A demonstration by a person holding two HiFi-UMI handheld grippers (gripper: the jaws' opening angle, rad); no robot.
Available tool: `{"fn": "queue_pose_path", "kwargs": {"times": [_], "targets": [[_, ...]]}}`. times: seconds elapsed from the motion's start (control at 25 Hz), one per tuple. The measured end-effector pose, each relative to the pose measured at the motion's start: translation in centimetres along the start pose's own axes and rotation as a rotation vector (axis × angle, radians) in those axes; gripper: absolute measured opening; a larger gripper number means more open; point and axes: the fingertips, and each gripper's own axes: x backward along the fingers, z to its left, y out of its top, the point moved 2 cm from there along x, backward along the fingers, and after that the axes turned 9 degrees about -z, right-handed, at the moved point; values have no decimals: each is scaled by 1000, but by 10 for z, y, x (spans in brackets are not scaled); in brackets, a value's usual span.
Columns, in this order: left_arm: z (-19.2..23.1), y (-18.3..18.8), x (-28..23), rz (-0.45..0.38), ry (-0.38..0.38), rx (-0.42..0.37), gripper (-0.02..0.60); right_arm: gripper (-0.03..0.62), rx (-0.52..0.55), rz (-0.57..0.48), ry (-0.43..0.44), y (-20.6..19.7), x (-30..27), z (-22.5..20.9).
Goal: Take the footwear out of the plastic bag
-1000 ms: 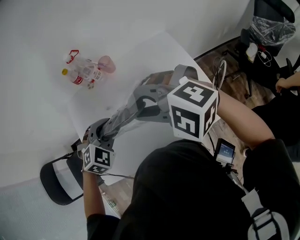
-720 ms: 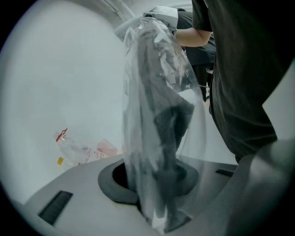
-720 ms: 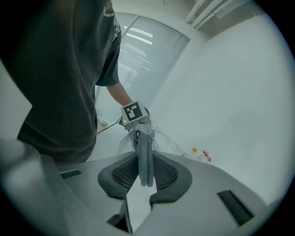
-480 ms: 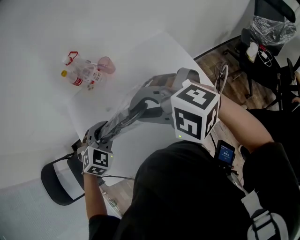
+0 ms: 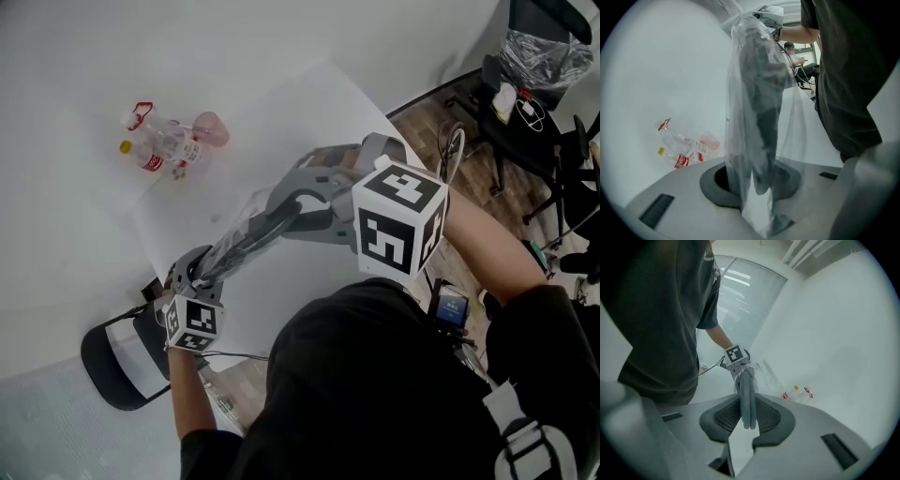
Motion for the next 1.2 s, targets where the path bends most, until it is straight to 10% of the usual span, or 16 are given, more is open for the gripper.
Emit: {"fn": "queue_pose_path", "kwargs": {"times": [0.4, 0.84, 1.2], "targets": [[-9, -14, -4, 43, -15, 26, 130, 81, -16, -9, 14, -12, -8, 6], [-86, -106, -52, 329, -280, 99, 120, 80, -279, 12, 81, -142, -82, 87], [-80, -107, -54, 319, -313, 162, 117, 80, -350, -4, 72, -149, -83, 82]]}}
